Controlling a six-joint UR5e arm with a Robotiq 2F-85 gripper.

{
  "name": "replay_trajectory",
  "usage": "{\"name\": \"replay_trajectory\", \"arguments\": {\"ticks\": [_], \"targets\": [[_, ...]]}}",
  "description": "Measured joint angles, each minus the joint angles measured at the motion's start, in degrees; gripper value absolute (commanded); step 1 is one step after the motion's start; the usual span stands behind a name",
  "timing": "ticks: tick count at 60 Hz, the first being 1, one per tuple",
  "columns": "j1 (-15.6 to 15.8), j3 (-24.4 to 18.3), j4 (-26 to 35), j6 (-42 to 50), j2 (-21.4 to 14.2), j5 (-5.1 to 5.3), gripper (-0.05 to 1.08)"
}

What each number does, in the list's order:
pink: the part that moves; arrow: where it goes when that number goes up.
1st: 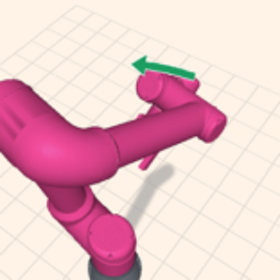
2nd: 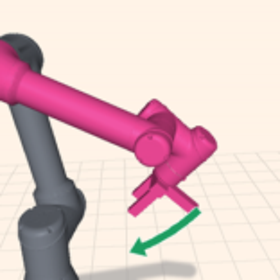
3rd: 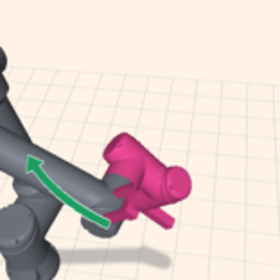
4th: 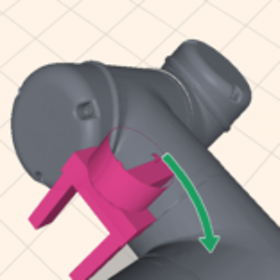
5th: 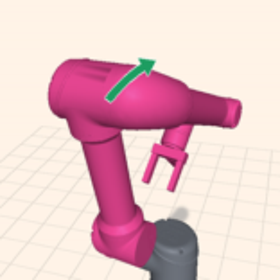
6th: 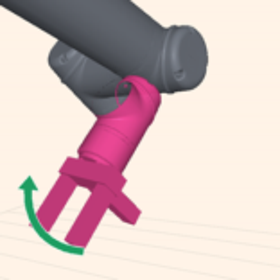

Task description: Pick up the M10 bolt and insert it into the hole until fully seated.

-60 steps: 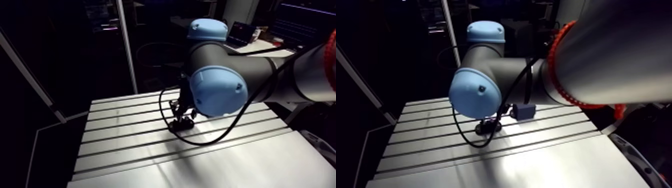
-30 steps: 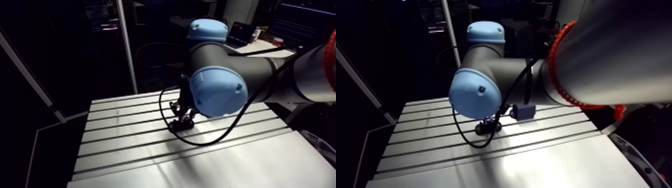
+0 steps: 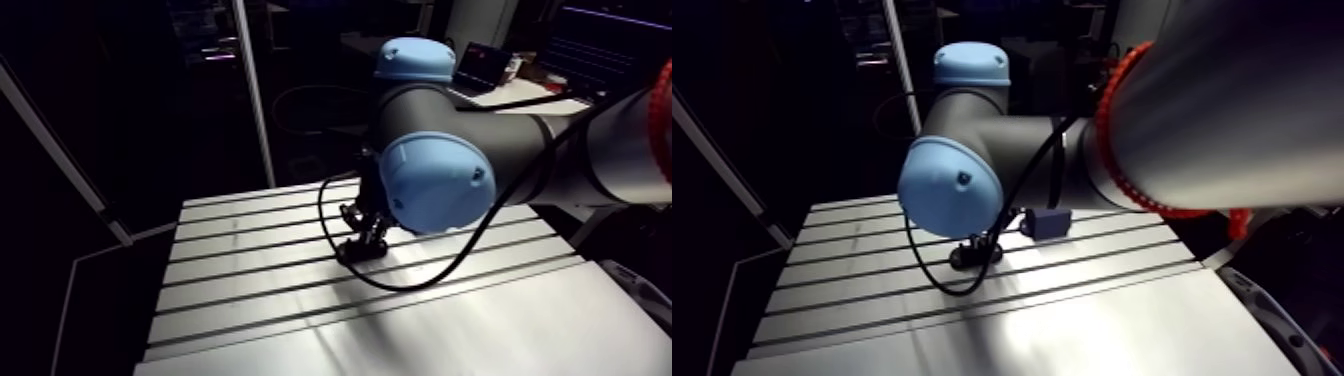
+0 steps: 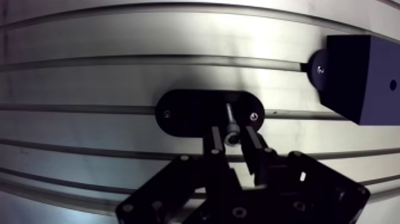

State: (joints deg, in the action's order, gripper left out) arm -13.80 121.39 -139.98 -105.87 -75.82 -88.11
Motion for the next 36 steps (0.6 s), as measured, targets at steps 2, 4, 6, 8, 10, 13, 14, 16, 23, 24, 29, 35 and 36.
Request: {"name": "replay_trajectory", "arguments": {"ticks": [2, 4, 6, 8, 10, 13, 14, 16, 23, 24, 29, 35, 36], "targets": [[0.00, -0.01, 0.00, 0.00, 0.00, 0.00, 0.70], [0.00, -0.01, 0.00, 0.00, 0.00, 0.00, 0.70], [0.00, -0.02, 0.00, 0.00, 0.00, 0.00, 0.71], [0.00, -0.02, 0.00, 0.00, -0.01, 0.00, 0.71], [0.00, -0.03, 0.00, 0.00, -0.01, -0.01, 0.72], [0.00, -0.03, 0.00, 0.00, -0.02, -0.01, 0.72], [0.00, -0.04, 0.00, 0.00, -0.03, -0.02, 0.73], [0.00, -0.04, 0.00, 0.00, -0.02, -0.03, 0.74], [0.00, -0.04, 0.00, -0.01, -0.02, -0.04, 0.77], [0.00, -0.04, 0.00, -0.01, -0.03, -0.05, 0.78], [0.00, -0.05, 0.00, -0.03, -0.02, -0.06, 0.80], [0.00, -0.05, 0.00, -0.07, -0.01, -0.07, 0.83], [0.00, -0.05, 0.00, -0.08, -0.01, -0.07, 0.83]]}}
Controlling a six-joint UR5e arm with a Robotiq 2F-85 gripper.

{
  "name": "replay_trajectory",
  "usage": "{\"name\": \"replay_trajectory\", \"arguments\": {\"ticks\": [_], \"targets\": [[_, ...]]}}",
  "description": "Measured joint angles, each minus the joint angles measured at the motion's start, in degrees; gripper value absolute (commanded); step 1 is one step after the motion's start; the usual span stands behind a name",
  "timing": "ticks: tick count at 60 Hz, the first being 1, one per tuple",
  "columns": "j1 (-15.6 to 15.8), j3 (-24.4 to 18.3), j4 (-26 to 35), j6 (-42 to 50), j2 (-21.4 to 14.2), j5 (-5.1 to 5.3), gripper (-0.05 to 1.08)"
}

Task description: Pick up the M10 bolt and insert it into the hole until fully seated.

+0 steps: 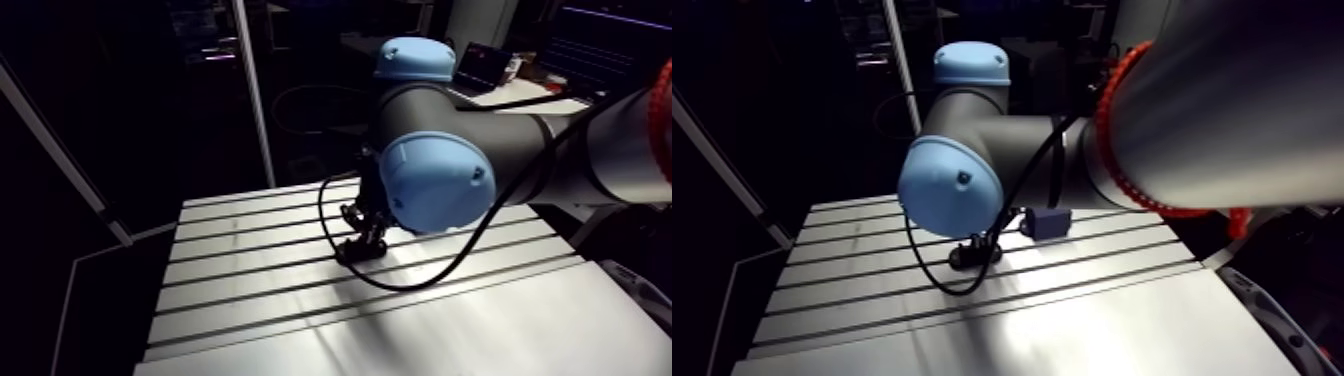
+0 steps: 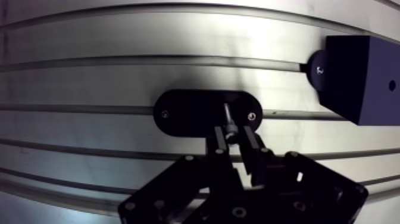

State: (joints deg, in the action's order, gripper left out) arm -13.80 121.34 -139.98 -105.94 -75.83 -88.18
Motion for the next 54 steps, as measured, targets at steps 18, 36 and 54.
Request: {"name": "replay_trajectory", "arguments": {"ticks": [18, 36, 54], "targets": [[-0.03, -0.35, 0.09, -0.15, -0.33, 0.10, 0.94], [-0.01, -3.02, 2.36, -0.29, -2.28, 0.47, 1.07], [-0.28, -10.28, 12.33, -0.96, -3.72, 0.48, 1.08]]}}
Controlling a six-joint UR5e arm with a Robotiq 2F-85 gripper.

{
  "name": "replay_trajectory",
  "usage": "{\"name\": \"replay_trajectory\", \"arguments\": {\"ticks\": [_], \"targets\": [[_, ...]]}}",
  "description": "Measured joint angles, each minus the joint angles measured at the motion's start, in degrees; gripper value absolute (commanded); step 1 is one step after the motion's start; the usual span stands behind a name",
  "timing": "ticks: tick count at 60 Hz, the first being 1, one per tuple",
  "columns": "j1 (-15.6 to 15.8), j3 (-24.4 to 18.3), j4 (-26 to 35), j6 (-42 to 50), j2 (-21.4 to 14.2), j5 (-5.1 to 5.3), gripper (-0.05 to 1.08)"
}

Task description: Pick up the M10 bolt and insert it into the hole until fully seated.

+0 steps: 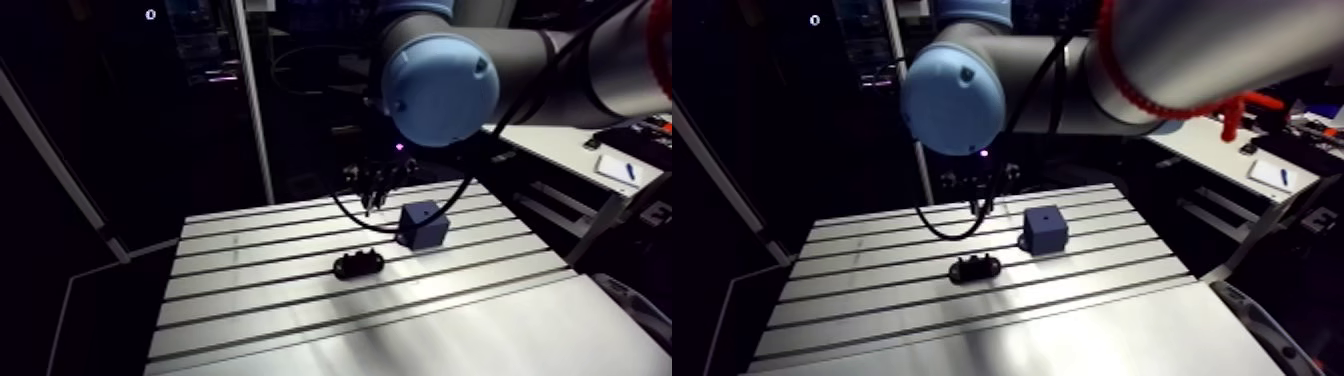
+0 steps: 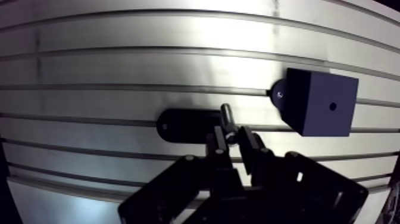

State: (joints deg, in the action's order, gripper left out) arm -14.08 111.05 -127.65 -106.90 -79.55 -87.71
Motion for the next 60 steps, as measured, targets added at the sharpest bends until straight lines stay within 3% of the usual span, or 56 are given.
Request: {"name": "replay_trajectory", "arguments": {"ticks": [16, 29, 46, 60], "targets": [[-0.90, -8.32, 10.83, -0.81, 0.25, -0.37, 1.08], [-2.61, -14.78, 18.18, -0.92, 1.51, -2.33, 1.08], [-5.97, -20.29, 25.01, -0.83, 4.02, -3.54, 1.08], [-7.62, -22.95, 27.57, -0.91, 5.97, -3.81, 1.08]]}}
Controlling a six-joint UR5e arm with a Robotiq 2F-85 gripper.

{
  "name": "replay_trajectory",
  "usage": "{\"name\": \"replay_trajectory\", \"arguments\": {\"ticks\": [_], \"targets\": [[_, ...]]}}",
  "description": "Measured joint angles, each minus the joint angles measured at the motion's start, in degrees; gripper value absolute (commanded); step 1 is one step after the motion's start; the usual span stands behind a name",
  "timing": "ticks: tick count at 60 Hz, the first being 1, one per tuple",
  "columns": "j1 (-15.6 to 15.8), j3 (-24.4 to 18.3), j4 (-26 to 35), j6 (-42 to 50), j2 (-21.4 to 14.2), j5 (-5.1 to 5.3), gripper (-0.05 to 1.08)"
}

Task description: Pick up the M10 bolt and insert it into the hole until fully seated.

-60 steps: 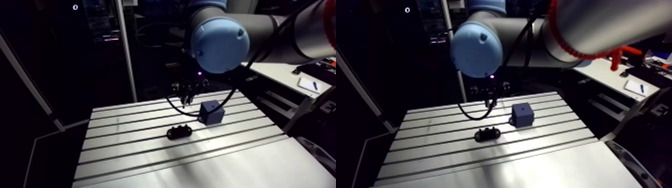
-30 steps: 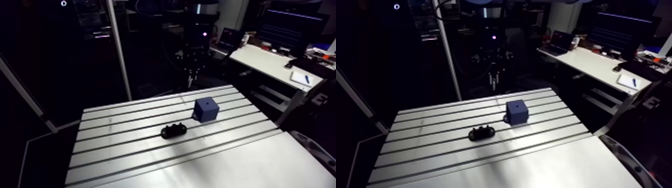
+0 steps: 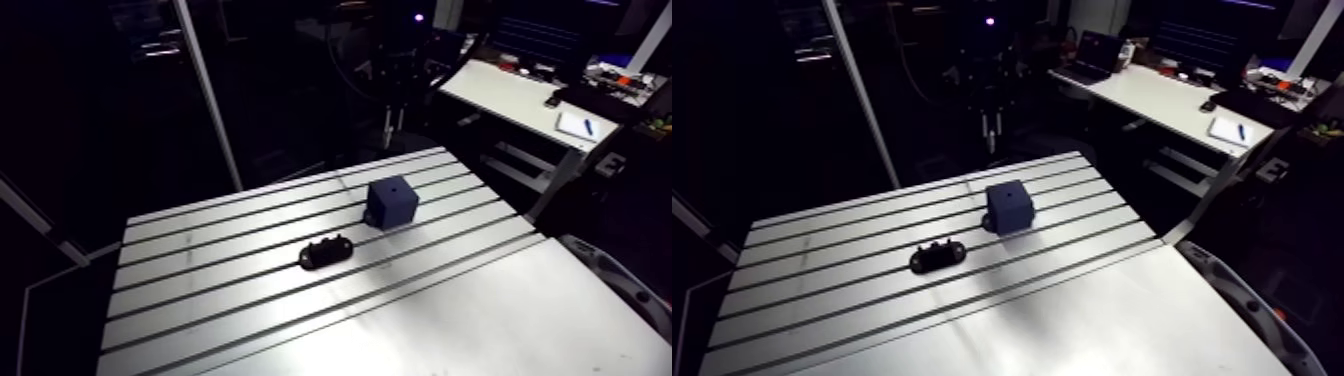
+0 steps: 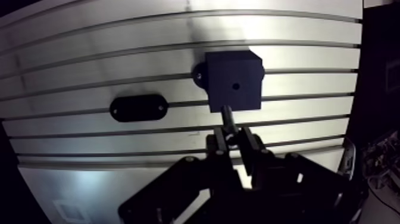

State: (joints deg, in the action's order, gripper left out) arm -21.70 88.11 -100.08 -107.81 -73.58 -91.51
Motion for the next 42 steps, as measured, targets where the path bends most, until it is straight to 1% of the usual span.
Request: {"name": "replay_trajectory", "arguments": {"ticks": [5, 15, 22, 42], "targets": [[-0.40, -0.69, 0.37, -0.06, 0.95, -0.14, 1.08], [-1.20, -1.90, 0.73, 0.00, 3.13, -1.06, 1.08], [-1.56, -2.64, 0.82, 0.18, 4.42, -1.51, 1.08], [-1.84, -4.87, 2.53, 0.70, 7.28, -1.87, 1.08]]}}
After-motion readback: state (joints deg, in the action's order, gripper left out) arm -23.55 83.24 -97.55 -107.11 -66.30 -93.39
